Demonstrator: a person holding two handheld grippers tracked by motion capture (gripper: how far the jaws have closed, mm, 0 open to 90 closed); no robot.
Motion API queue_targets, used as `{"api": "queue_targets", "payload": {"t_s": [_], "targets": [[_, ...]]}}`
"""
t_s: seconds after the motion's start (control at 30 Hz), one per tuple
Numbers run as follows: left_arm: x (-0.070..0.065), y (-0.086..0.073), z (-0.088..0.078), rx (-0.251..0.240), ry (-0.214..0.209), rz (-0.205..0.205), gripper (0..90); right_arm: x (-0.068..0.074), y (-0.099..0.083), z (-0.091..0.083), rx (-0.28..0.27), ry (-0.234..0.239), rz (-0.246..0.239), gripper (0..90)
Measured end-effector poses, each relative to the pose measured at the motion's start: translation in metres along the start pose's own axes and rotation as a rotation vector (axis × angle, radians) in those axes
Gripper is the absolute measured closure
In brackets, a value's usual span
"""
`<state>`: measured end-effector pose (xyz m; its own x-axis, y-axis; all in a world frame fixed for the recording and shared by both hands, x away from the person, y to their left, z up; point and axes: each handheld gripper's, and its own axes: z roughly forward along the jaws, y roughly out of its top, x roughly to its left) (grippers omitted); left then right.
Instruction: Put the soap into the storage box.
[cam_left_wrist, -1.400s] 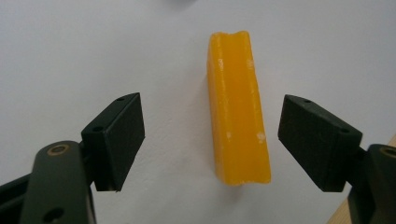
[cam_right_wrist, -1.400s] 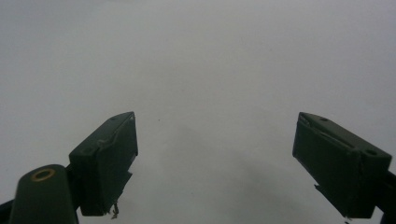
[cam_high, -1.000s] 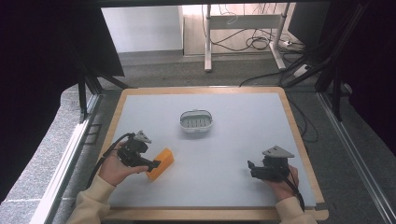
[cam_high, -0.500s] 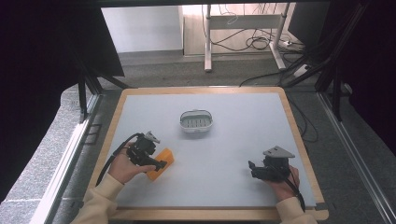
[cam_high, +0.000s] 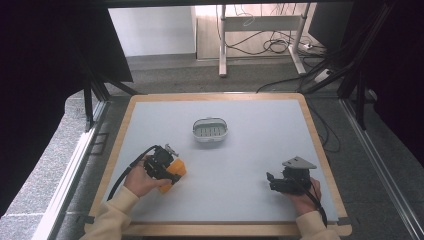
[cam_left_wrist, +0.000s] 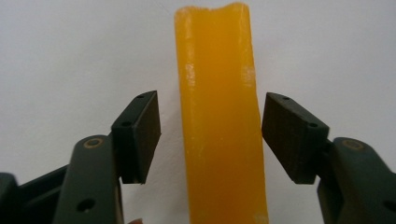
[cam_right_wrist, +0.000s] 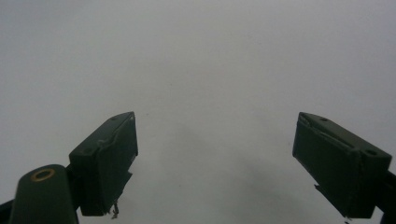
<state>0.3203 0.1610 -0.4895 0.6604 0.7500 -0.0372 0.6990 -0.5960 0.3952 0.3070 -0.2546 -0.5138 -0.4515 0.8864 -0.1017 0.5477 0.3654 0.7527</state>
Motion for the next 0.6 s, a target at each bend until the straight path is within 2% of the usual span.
{"api": "queue_targets", "payload": {"t_s": [0.1, 0.17, 0.3, 0.47, 0.6], "targets": [[0.0006, -0.0002, 0.0021, 0.014, 0.005, 0.009, 46.6, -0.0003, -0.0001, 0.0000, 0.000, -0.002, -0.002, 14.1], [0.0003, -0.0005, 0.0056, 0.009, 0.008, 0.000, 53.0, -0.0005, -0.0002, 0.0004, 0.001, -0.002, -0.002, 14.1], [0.0008, -0.0005, 0.0072, 0.016, -0.007, -0.002, 59.5, -0.0018, -0.0006, 0.0012, 0.007, -0.006, 0.002, 14.2], [-0.0006, -0.0006, 0.0073, 0.010, -0.003, -0.013, 61.4, -0.0012, -0.0002, -0.0001, -0.002, -0.017, 0.002, 15.4], [-0.0004, -0.0016, 0.0057, 0.008, -0.005, -0.005, 61.8, -0.0012, -0.0003, -0.0004, -0.003, -0.015, 0.002, 15.5]]}}
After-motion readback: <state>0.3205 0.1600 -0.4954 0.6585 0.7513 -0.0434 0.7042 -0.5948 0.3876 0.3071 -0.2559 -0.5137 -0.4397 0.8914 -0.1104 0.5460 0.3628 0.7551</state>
